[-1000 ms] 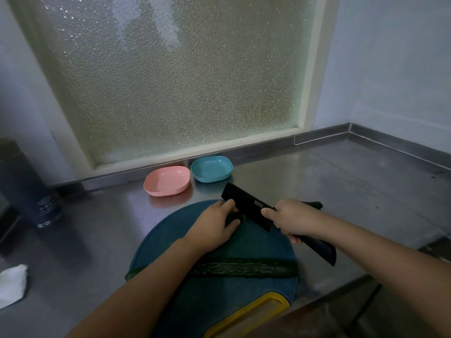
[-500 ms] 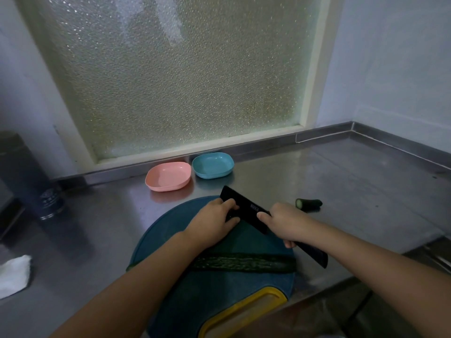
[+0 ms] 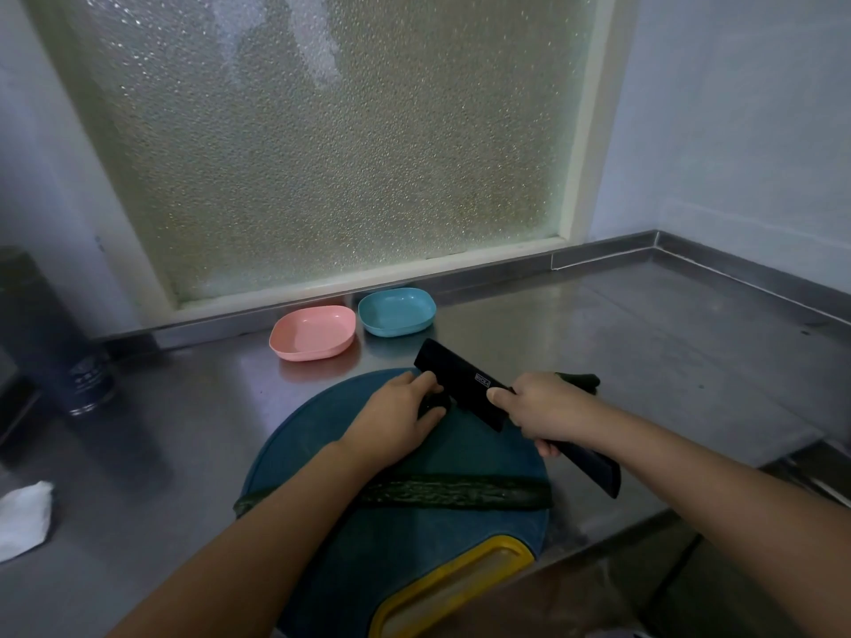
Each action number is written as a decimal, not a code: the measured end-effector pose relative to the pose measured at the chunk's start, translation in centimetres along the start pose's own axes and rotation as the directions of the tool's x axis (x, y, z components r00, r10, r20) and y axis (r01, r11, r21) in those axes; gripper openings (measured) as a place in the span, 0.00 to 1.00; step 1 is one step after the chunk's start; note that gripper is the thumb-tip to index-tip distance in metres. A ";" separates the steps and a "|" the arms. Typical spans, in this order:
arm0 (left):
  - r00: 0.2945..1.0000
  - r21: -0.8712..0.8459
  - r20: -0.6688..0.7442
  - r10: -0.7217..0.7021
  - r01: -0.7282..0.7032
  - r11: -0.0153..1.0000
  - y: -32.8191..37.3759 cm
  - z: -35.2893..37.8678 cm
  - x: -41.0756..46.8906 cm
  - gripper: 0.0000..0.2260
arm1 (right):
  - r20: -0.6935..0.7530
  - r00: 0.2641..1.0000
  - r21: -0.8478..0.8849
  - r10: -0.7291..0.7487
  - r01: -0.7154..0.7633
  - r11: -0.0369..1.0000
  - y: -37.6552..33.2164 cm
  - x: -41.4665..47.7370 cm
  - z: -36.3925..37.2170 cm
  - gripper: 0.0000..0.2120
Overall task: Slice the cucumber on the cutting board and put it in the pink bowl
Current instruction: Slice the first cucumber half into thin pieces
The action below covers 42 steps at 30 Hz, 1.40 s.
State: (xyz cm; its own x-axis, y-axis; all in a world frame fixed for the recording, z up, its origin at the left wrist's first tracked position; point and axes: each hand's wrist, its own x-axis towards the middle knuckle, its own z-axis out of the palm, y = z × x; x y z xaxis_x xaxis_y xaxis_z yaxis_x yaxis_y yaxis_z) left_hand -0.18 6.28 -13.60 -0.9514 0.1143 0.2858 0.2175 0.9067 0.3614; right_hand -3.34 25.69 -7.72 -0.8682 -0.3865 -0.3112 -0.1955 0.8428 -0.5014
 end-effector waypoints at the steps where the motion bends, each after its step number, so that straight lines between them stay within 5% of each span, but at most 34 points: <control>1: 1.000 -0.002 0.001 -0.003 0.003 1.000 0.0 0.0 0.0 0.13 | -0.003 1.000 0.003 -0.004 0.004 1.000 0.0 0.0 0.0 0.21; 21: 1.000 -0.017 0.003 -0.016 0.016 1.000 -0.1 -0.1 0.0 0.10 | 0.034 0.999 -0.092 -0.018 0.021 0.996 -1.7 1.4 1.7 0.22; 42: 1.000 -0.031 0.008 -0.029 0.029 0.999 0.1 -0.4 -0.2 0.10 | 0.017 1.000 0.003 0.004 -0.004 1.000 -0.8 0.1 0.3 0.21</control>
State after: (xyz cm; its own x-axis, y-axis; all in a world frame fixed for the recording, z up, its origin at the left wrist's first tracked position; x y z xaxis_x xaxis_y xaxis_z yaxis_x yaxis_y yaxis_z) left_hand 0.06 6.20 -13.30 -0.9590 0.0911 0.2682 0.1962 0.8966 0.3969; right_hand -3.12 24.85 -7.57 -0.8611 -0.3894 -0.3268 -0.1906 0.8433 -0.5026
